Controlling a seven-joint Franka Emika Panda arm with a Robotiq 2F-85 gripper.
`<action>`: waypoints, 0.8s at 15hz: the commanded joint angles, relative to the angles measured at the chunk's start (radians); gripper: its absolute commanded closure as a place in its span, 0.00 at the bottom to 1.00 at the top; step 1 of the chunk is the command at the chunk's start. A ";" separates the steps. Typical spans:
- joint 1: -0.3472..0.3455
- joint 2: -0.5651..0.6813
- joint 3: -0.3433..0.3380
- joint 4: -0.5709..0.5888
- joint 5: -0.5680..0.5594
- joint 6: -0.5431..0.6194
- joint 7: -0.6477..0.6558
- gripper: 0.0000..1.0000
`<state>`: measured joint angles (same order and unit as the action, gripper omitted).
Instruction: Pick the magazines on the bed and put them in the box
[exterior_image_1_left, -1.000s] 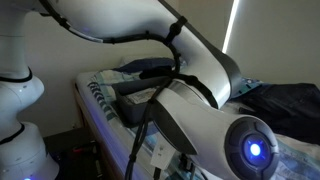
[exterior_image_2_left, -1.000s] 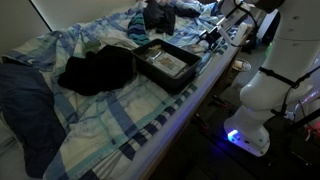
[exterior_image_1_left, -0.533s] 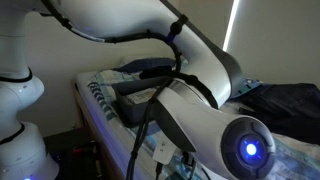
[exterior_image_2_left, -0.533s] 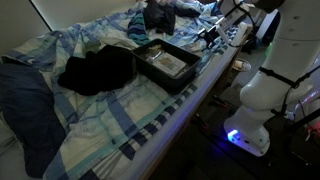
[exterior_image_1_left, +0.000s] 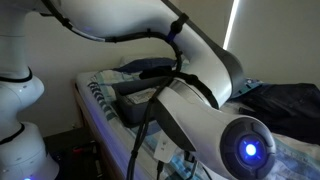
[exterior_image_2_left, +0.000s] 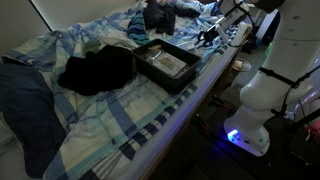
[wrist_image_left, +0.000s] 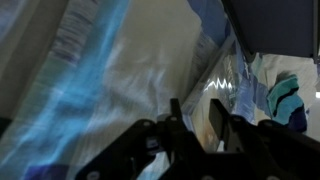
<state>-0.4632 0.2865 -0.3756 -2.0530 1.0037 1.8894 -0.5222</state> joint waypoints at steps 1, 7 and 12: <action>-0.007 0.006 0.010 0.020 0.031 0.018 0.016 0.95; -0.012 -0.001 0.007 0.043 0.081 0.015 0.021 0.97; -0.019 -0.034 0.003 0.047 0.168 0.001 0.005 0.96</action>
<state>-0.4690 0.2837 -0.3760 -2.0043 1.1198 1.8940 -0.5220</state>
